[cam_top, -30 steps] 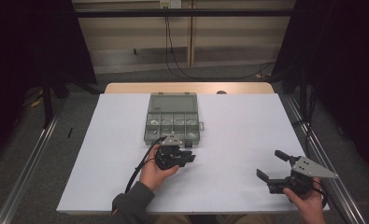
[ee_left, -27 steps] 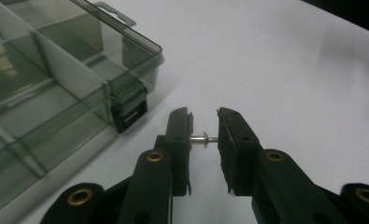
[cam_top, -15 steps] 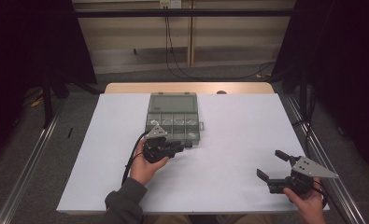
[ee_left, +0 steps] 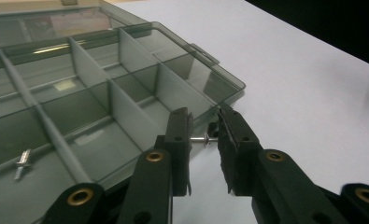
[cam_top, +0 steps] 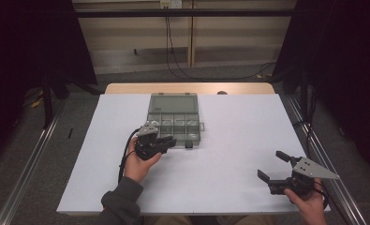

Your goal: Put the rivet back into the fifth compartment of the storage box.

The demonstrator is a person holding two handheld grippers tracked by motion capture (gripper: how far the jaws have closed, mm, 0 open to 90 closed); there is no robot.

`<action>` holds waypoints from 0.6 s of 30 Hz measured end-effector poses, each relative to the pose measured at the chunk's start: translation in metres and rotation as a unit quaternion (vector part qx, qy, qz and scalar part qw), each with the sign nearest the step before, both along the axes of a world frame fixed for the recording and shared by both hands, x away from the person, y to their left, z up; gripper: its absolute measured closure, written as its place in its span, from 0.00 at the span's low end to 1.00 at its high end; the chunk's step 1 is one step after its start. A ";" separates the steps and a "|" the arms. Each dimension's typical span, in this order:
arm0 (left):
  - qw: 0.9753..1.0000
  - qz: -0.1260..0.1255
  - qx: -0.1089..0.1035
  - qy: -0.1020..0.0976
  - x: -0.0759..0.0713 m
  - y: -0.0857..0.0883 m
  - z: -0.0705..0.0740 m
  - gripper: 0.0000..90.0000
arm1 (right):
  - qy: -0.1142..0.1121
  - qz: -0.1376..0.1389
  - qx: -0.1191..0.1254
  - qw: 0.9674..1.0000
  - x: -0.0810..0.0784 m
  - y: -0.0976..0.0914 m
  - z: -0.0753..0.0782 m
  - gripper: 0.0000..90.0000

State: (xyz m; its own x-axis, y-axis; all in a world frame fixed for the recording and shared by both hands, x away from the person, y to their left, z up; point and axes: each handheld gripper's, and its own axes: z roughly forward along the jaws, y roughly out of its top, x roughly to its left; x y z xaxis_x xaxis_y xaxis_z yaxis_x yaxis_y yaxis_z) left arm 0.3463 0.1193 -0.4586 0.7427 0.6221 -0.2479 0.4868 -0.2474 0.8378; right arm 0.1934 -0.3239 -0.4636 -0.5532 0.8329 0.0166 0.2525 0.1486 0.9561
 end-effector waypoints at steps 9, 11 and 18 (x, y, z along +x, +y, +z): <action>0.999 0.046 0.006 -0.014 0.006 0.016 0.000 0.83 | 0.000 -0.001 0.000 1.000 0.000 0.000 0.000 0.01; 0.999 0.051 0.000 -0.013 0.007 0.019 0.000 0.83 | 0.001 0.000 -0.001 1.000 0.000 0.000 0.000 0.01; 0.997 0.075 0.004 -0.012 0.012 0.032 -0.003 0.83 | 0.001 0.000 0.000 1.000 0.000 0.000 0.000 0.01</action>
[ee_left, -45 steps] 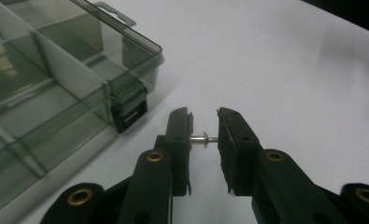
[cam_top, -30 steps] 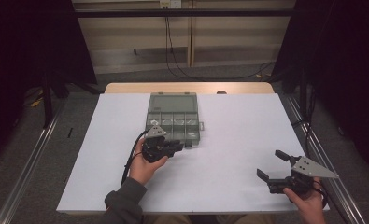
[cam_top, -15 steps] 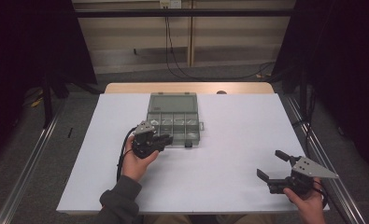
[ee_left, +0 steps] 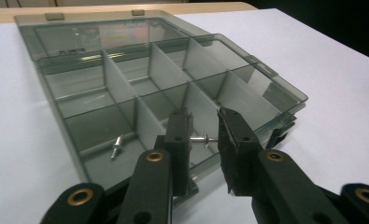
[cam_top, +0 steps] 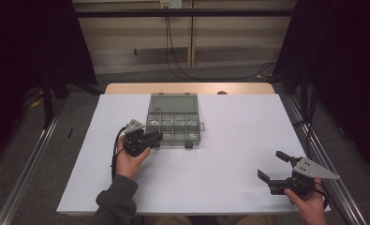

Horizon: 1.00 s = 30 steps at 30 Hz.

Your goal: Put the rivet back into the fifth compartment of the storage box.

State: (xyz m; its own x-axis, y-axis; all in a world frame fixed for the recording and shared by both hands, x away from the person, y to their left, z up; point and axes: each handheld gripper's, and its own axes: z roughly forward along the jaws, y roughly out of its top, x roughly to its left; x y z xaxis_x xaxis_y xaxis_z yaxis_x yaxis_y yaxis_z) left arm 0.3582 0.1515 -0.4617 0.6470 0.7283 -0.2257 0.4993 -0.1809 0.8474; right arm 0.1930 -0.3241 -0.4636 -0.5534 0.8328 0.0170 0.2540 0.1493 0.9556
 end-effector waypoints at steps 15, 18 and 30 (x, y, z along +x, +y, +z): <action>0.999 0.026 0.026 -0.008 0.004 0.010 -0.002 0.83 | 0.000 0.000 -0.002 1.000 -0.001 0.000 -0.001 0.01; 0.999 0.033 0.026 -0.017 0.005 0.009 -0.003 0.78 | 0.000 0.000 -0.002 1.000 -0.001 0.000 -0.001 0.01; 1.000 0.024 0.008 -0.018 -0.004 0.010 0.003 0.63 | 0.001 -0.002 -0.001 1.000 -0.002 -0.002 -0.001 0.01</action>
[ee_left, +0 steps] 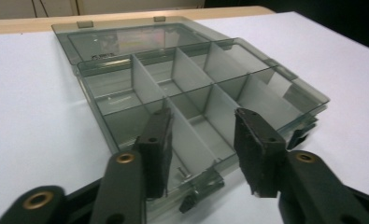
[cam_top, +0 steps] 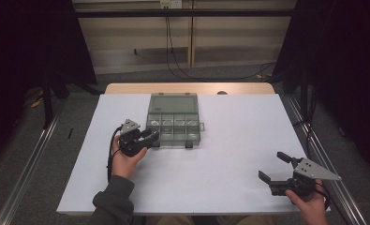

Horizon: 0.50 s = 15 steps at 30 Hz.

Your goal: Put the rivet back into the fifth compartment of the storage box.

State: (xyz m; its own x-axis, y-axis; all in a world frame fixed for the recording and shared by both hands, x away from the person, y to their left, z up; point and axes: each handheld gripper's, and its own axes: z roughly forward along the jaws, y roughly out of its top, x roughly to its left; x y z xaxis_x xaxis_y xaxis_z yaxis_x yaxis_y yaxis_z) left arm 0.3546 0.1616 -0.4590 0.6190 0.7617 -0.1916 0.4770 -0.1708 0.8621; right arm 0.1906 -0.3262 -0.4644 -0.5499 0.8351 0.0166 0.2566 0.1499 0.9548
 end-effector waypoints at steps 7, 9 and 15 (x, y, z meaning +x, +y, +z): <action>1.000 -0.009 -0.022 -0.007 -0.011 0.007 0.006 0.48 | -0.001 -0.003 0.002 1.000 0.000 -0.002 0.001 0.01; 1.000 -0.012 -0.021 -0.011 -0.015 0.010 0.007 0.43 | 0.000 -0.003 0.001 1.000 0.000 -0.002 0.001 0.01; 0.999 -0.019 -0.040 -0.023 -0.024 0.015 0.009 0.27 | 0.000 -0.002 0.002 1.000 -0.001 -0.002 0.001 0.01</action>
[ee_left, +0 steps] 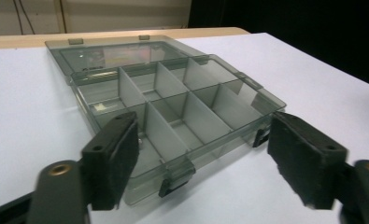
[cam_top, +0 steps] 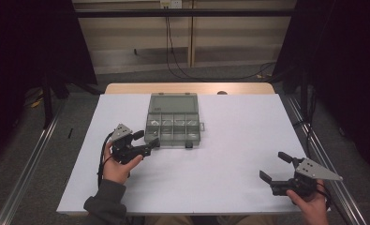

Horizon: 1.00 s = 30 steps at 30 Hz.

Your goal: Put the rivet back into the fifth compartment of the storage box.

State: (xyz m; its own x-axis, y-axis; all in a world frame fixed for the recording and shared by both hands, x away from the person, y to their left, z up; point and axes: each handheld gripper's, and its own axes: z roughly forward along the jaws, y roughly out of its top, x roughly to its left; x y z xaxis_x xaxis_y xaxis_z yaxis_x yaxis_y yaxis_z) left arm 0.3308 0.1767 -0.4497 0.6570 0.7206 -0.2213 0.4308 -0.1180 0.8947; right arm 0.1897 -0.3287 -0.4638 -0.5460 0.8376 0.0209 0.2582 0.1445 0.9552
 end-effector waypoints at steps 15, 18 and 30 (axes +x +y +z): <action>1.000 -0.001 -0.018 -0.025 -0.018 0.014 0.005 0.07 | -0.002 -0.007 0.004 1.000 -0.001 -0.004 0.000 0.01; 0.999 -0.001 -0.018 -0.027 -0.022 0.020 0.005 0.06 | -0.003 -0.006 0.004 1.000 -0.001 -0.004 0.000 0.01; 0.999 0.000 -0.018 -0.038 -0.043 0.039 -0.001 0.03 | -0.004 -0.006 0.005 1.000 -0.001 -0.005 0.000 0.01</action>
State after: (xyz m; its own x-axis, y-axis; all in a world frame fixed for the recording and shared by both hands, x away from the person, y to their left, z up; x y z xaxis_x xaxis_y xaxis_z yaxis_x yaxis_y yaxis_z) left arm 0.2882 0.2156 -0.4502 0.6733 0.7130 -0.1957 0.3611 -0.0861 0.9285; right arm 0.1882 -0.3335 -0.4634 -0.5353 0.8443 0.0250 0.2530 0.1320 0.9584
